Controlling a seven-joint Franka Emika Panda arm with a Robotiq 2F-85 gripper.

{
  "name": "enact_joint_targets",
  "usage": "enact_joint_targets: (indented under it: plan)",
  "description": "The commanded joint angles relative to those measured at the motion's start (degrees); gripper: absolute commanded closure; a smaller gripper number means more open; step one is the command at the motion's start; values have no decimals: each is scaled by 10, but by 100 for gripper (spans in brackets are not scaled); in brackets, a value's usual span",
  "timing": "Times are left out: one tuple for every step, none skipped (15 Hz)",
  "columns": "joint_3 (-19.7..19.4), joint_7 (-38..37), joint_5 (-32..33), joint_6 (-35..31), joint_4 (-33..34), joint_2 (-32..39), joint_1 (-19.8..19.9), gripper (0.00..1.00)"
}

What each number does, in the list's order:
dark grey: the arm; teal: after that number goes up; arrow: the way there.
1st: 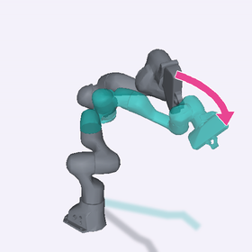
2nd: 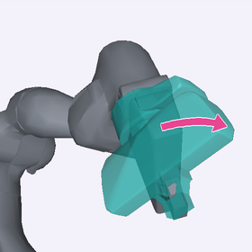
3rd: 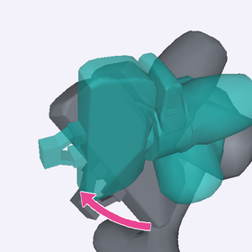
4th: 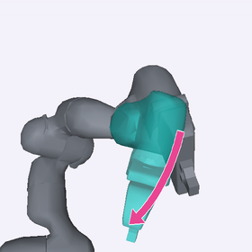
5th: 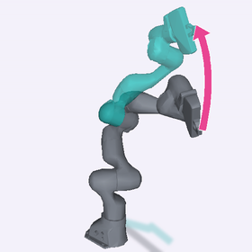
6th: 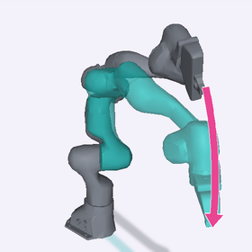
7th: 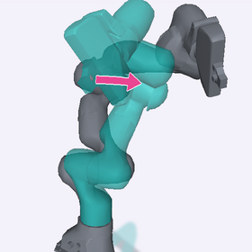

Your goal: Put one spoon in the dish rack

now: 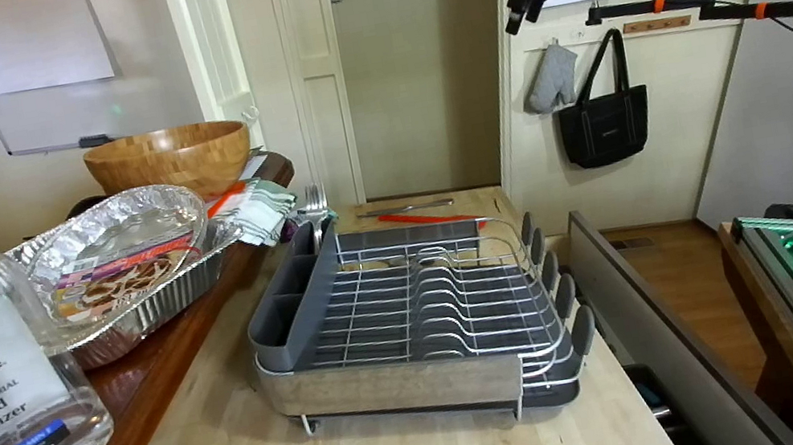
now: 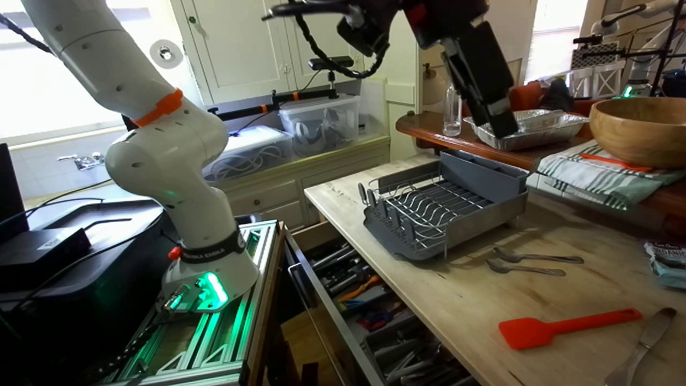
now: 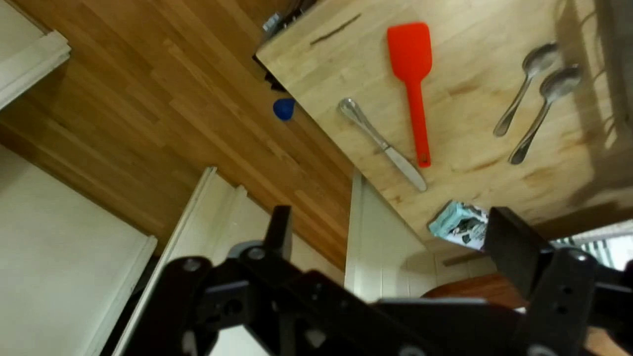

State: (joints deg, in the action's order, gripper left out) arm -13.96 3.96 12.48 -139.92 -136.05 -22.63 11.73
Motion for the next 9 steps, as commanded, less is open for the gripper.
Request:
enact_joint_targets:
  plan:
    - [-15,-6,-71,-124,14,86,-11,0]
    - [-18,-2,-103,-148,16,103,-17,0]
    - [-21,4,-142,-162,20,120,-27,0]
    - [-22,10,-183,-174,25,136,-37,0]
    - [-49,29,-239,-180,27,145,-80,0]
    - [-69,49,-282,-176,31,147,-118,0]
    - [-17,22,-216,-168,14,129,-44,0]
    - [-25,33,-247,-170,19,137,-64,0]
    - [-29,36,-261,-170,24,142,-76,0]
